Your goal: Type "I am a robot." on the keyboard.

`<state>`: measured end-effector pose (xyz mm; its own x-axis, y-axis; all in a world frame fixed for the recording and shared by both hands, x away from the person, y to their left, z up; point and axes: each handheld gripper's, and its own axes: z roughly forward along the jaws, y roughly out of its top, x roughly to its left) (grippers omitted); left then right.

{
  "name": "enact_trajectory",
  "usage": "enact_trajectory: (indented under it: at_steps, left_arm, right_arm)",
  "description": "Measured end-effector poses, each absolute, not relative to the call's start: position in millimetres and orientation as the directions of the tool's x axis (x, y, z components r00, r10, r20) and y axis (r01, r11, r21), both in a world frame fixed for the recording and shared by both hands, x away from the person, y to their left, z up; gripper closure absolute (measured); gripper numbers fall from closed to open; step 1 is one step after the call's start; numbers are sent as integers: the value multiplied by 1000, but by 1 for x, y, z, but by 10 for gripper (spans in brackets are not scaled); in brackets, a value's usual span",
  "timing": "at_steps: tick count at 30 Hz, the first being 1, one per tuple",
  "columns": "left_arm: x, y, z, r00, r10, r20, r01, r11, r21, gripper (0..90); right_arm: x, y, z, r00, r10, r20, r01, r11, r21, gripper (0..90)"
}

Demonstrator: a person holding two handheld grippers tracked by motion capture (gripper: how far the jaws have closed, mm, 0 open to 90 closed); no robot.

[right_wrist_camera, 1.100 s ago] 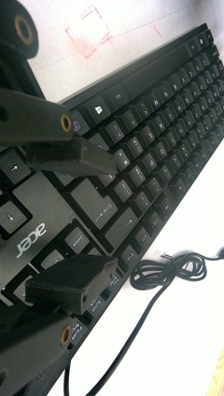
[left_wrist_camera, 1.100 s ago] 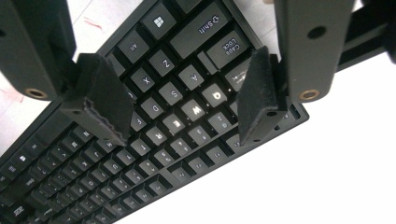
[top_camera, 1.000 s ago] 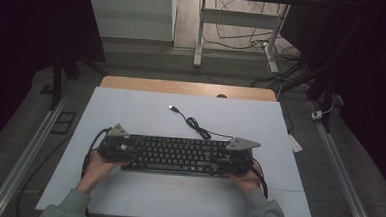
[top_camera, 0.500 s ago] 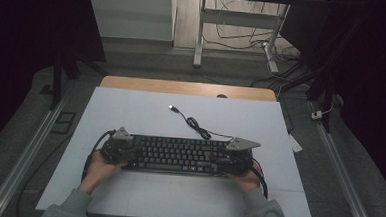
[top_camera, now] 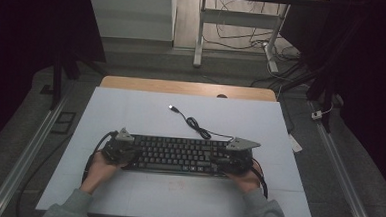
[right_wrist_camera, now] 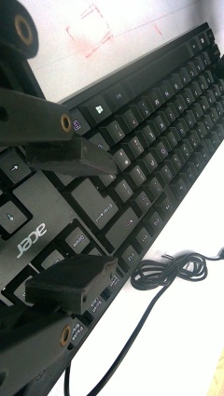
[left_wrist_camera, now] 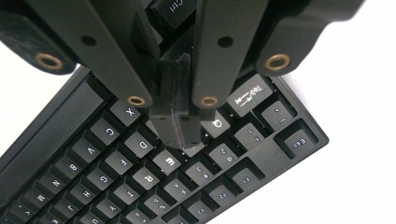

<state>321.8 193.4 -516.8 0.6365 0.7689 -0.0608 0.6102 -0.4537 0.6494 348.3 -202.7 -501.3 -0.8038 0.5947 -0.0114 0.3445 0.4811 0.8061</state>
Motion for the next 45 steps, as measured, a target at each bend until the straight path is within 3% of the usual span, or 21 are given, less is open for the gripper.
enact_trajectory:
  at_steps: [14,23,26,29,32,36,45]
  left_arm:
    - [322,188,-519,636,771,-31,606,-475,638,891]
    - [316,200,-504,621,779,-85,573,-377,728,887]
    - [314,205,-500,615,780,-114,560,-332,759,776]
    - [314,208,-498,592,796,-123,563,-300,770,565]
    - [315,210,-497,586,798,-139,573,-287,768,465]
    - [315,210,-497,585,798,-149,580,-283,764,409]
    - [315,206,-497,601,784,-154,580,-295,759,376]
  right_arm:
    - [348,-202,-501,-804,594,-16,342,484,806,488]
    - [349,-203,-501,-803,596,-14,342,479,808,489]
    - [348,-204,-500,-803,596,-16,340,481,808,488]
    - [348,-204,-500,-803,596,-18,339,482,808,488]
    - [348,-204,-500,-802,596,-16,341,481,808,488]
    - [349,-204,-500,-803,595,-21,336,482,809,488]
    - [349,-205,-500,-804,595,-21,335,480,811,488]
